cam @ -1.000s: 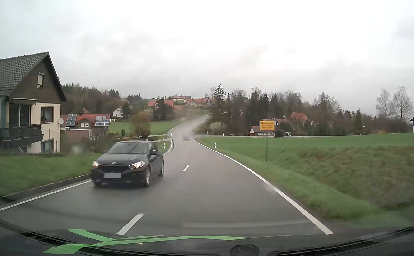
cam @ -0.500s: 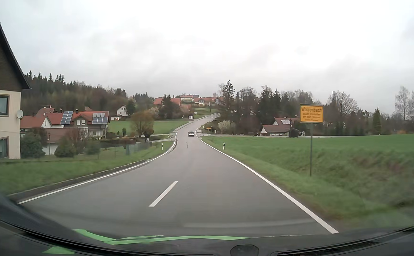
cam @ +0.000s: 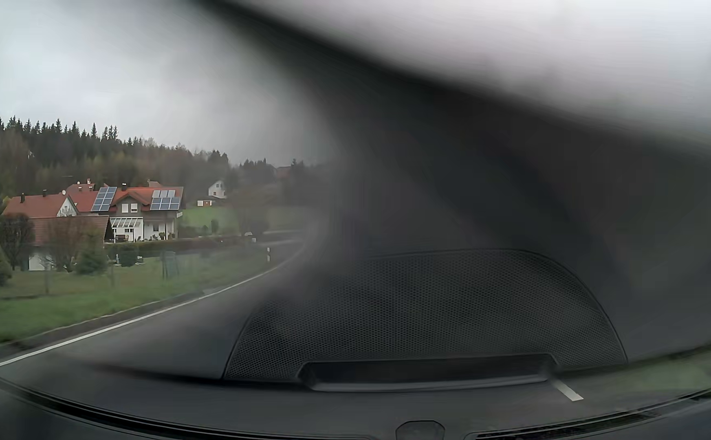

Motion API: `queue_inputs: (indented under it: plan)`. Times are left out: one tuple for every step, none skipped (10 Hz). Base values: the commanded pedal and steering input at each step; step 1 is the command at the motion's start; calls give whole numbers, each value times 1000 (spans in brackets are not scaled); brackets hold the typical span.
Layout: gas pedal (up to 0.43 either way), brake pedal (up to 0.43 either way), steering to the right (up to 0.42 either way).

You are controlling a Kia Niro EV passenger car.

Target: Follow the waypoints while adhering to traffic rules and regulations

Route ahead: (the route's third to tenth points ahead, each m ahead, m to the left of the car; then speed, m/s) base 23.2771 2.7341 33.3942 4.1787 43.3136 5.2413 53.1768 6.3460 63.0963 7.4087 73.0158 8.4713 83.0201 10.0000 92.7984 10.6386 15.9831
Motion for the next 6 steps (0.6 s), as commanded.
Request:
queue_inputs:
  plan:
    - [0,0,-20]
    - [0,0,-20]
    - [0,0,-18]
    - [0,0,-14]
    - [0,0,-10]
    - [0,0,-10]
